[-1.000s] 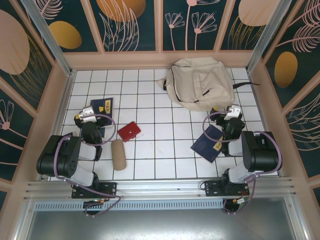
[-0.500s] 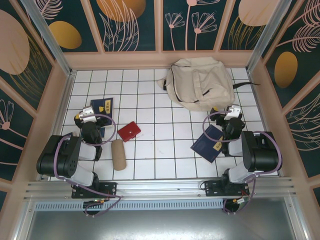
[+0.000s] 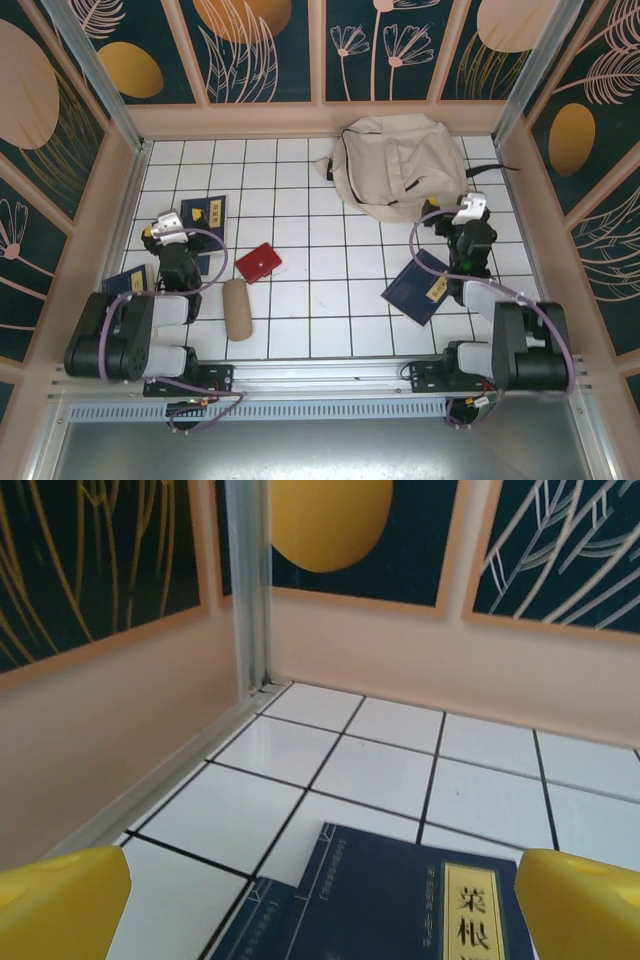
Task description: Pack books, pencil case, and school supplies into a backpack
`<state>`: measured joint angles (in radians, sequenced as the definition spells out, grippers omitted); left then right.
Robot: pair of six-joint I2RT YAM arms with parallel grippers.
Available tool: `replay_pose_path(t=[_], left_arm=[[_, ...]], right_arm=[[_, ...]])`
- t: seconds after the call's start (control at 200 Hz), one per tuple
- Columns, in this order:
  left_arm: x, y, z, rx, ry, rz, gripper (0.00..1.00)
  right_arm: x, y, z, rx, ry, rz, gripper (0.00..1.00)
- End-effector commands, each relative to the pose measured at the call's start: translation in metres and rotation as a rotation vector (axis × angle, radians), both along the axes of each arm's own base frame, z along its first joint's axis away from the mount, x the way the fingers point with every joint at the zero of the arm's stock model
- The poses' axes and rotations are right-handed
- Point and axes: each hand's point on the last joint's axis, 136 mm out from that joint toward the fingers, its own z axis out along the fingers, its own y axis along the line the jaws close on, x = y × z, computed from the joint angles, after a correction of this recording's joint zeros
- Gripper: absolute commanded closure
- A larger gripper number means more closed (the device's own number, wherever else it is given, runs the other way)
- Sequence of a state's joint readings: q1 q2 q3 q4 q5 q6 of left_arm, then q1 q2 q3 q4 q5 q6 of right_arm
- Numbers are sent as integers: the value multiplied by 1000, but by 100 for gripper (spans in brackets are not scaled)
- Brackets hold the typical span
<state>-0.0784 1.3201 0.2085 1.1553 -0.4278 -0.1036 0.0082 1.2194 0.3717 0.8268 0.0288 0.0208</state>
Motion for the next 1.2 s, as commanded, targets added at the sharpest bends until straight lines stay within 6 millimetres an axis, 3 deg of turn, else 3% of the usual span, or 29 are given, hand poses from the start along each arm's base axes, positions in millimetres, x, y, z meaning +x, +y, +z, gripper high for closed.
replay_pose_path(t=[0.0, 0.15, 0.215, 0.33, 0.465, 0.55, 0.651, 0.726, 0.926, 1.061, 1.196], left_arm=[[4, 8, 18, -58, 22, 49, 1], [13, 12, 43, -304, 158, 139, 1], [19, 0, 55, -350, 223, 84, 1], [23, -20, 73, -379, 240, -36, 1], [19, -36, 89, -407, 185, -143, 1], [16, -40, 95, -415, 182, -169, 1], [13, -44, 92, -404, 191, -196, 1], [11, -48, 88, -403, 204, -218, 1], [7, -45, 76, -405, 230, -195, 1], [7, -44, 75, -404, 233, -188, 1], [8, -43, 73, -403, 236, -181, 1]], right_arm=[[2, -1, 19, 79, 68, -41, 1], [9, 2, 28, 209, 220, -80, 1], [16, 3, 30, 259, 270, -106, 1], [35, 29, 24, 276, 375, -14, 1], [62, 91, 9, 149, 460, 100, 1], [80, 141, 0, 64, 483, 182, 1], [102, 185, -11, 12, 517, 227, 3], [119, 208, -19, -24, 541, 217, 6], [159, 221, -54, -37, 608, 96, 14], [180, 239, -73, -39, 641, 130, 34], [188, 249, -88, -38, 663, 160, 42]])
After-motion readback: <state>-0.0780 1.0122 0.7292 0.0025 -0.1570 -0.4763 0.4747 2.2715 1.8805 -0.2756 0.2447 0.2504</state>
